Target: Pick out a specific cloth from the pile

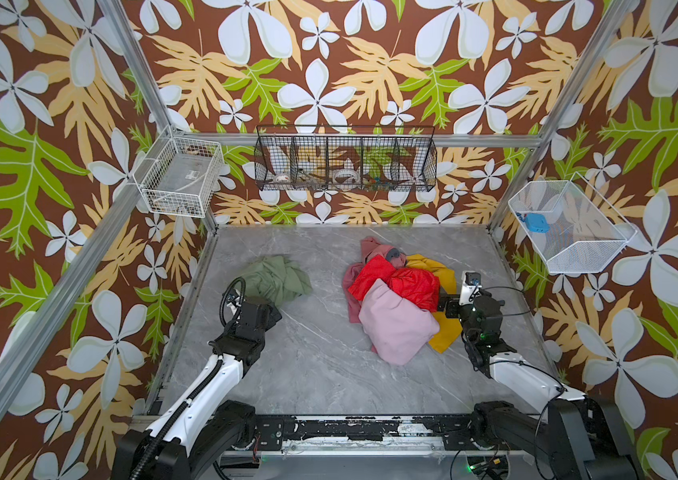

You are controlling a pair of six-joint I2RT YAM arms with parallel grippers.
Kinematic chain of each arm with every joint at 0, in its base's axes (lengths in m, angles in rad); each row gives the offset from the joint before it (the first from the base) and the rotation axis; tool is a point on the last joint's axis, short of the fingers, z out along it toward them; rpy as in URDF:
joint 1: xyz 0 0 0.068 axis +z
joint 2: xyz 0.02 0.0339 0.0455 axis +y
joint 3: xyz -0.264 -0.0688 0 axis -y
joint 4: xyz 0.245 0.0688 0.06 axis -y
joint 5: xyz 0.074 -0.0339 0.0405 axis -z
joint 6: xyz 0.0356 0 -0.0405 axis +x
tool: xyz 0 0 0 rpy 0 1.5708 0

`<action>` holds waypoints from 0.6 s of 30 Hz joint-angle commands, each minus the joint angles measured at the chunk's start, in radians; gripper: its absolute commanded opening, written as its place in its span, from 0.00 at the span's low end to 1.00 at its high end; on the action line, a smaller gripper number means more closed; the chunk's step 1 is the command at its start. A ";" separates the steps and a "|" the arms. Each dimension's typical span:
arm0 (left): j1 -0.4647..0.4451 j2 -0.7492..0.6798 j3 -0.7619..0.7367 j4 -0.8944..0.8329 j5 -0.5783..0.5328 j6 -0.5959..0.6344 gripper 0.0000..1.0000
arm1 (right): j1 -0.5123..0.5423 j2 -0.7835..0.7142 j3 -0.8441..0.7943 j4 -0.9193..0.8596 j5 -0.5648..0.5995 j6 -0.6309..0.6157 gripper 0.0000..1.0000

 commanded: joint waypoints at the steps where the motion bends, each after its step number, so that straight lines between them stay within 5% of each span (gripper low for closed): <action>1: -0.001 -0.019 0.001 0.001 -0.049 -0.008 1.00 | 0.000 0.003 -0.039 0.147 0.040 -0.048 0.99; 18: -0.001 -0.116 -0.020 0.027 -0.159 0.024 1.00 | -0.014 0.357 -0.107 0.564 0.072 -0.027 1.00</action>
